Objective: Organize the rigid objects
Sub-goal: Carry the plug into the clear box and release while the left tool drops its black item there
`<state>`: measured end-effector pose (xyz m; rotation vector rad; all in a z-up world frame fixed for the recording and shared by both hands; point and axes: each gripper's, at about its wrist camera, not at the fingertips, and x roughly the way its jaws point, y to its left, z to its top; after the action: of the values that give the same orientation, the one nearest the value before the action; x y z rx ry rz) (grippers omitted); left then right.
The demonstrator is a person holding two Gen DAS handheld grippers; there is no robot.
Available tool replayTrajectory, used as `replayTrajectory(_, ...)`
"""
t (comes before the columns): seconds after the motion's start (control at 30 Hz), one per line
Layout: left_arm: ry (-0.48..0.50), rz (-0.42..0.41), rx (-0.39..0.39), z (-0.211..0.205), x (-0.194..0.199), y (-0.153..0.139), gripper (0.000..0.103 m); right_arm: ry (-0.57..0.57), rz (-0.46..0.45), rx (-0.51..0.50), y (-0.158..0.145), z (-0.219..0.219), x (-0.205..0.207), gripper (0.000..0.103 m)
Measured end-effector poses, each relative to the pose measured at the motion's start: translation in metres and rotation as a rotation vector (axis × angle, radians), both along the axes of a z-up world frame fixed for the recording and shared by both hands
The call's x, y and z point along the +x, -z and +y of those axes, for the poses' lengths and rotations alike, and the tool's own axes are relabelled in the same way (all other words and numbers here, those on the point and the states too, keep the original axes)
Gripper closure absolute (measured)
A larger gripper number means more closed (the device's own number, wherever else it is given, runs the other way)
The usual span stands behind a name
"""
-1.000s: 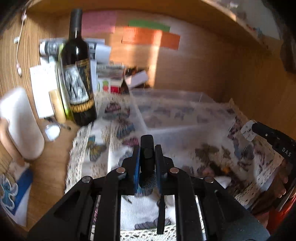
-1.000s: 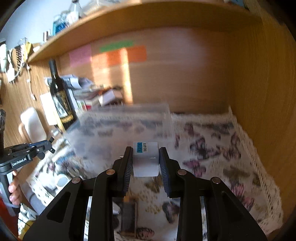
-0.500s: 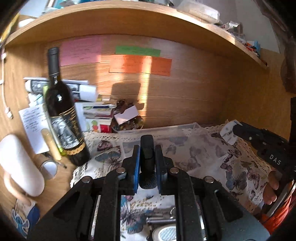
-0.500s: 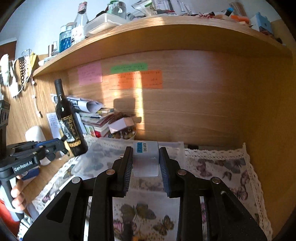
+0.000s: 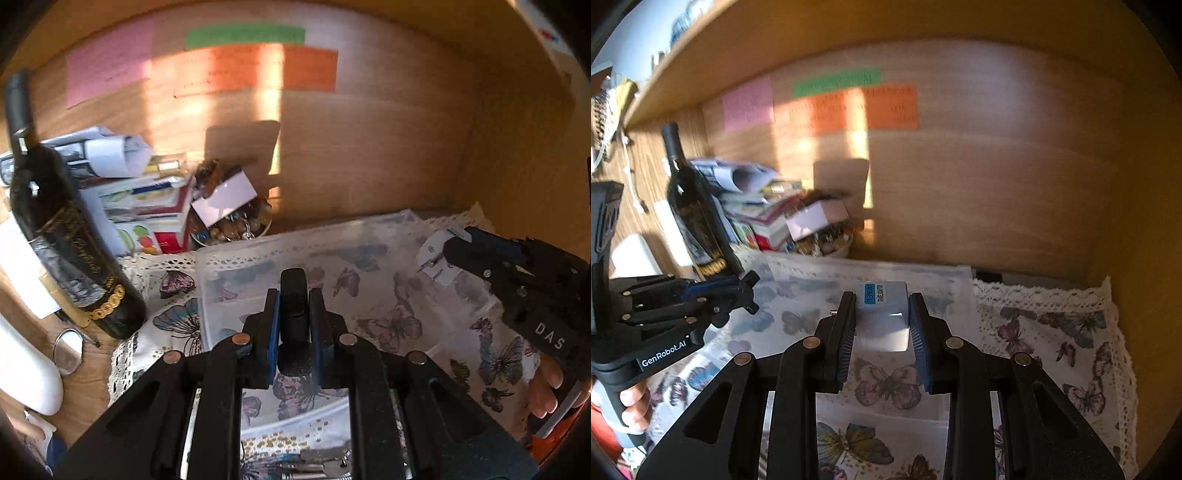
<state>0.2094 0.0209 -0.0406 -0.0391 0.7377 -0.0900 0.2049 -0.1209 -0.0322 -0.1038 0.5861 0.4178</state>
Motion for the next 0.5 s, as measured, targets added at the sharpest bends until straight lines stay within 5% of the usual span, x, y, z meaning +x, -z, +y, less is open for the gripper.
replayTrajectory(0.5,0.024,0.132,0.036,-0.007,0.037,0.043,0.089,-0.005,0.176,-0.076,0.050,0.008,0.039,0.076)
